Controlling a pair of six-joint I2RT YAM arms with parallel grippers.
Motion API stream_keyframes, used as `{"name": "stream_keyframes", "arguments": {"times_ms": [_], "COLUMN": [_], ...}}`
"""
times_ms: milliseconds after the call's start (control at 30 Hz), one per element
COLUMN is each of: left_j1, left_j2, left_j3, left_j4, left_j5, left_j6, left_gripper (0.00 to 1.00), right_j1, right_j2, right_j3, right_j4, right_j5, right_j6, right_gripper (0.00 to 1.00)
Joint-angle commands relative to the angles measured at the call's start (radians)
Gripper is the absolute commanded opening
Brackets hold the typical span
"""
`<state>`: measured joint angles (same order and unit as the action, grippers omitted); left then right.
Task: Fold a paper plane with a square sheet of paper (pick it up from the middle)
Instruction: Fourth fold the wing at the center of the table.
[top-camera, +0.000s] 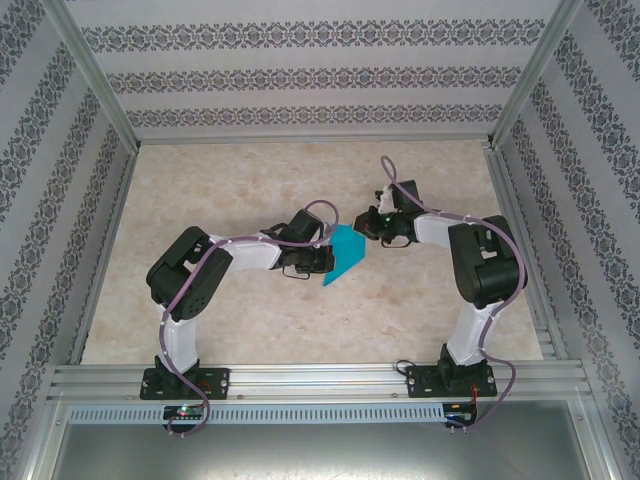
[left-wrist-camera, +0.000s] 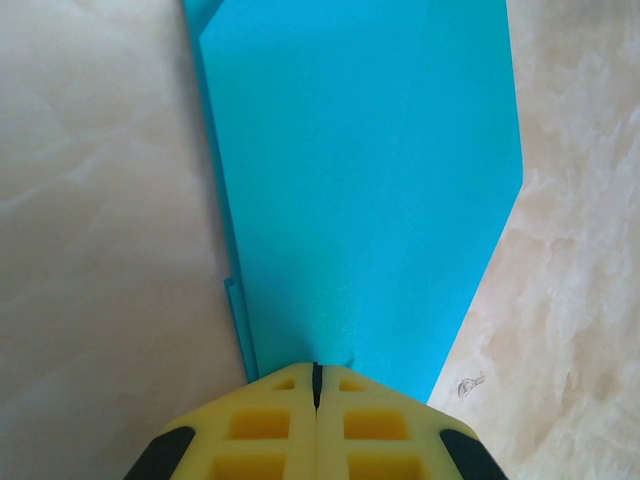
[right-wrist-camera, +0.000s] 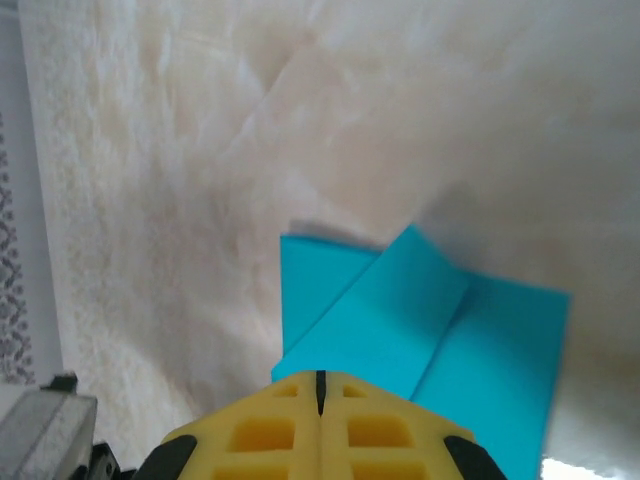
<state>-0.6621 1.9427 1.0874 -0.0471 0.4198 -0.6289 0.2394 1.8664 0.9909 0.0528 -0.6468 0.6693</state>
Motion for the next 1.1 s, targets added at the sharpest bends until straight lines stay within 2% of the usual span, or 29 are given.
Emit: {"name": "stream_keyframes", "arguments": {"times_ms": [0,233,500,600,700,800,967,1067], "left_j1": [-0.018,-0.017,-0.018,-0.018,-0.018,-0.017,-0.018,-0.018], "left_j2": [0.069,0.057,0.025,-0.009,-0.047,-0.074,-0.087,-0.074], "left_j3": [-0.050,-0.048,-0.023,-0.004,0.012,0.005,-0.040,-0.060], "left_j4": [-0.201,-0.186,-0.177,-0.169,-0.144,-0.098,-0.017,0.049], "left_j5": [-0.026,-0.015,0.002,0.000,0.010,0.035,0.088,0.125], "left_j6": [-0.011,-0.012,-0.005,-0.003,-0.012,-0.036,-0.094,-0.143], "left_gripper": [0.00,0.00,0.00,0.08,0.22,0.32,0.33,0.30], "right_j1": [0.039,0.060,0.054,0.054,0.053,0.052,0.054,0.054], "right_j2": [0.018,0.085,0.108,0.116,0.117,0.122,0.136,0.139], "right_j3": [-0.027,-0.026,-0.024,-0.020,-0.019,-0.014,-0.001,0.000], "right_j4": [-0.007,-0.001,-0.095,-0.124,-0.142,-0.155,-0.181,-0.192], "right_j5": [-0.043,-0.049,0.028,0.049,0.068,0.068,0.061,0.062], "right_j6": [0.026,0.028,-0.031,-0.051,-0.062,-0.069,-0.075,-0.080], "right_gripper": [0.00,0.00,0.00,0.00,0.00,0.00,0.00,0.00]}}
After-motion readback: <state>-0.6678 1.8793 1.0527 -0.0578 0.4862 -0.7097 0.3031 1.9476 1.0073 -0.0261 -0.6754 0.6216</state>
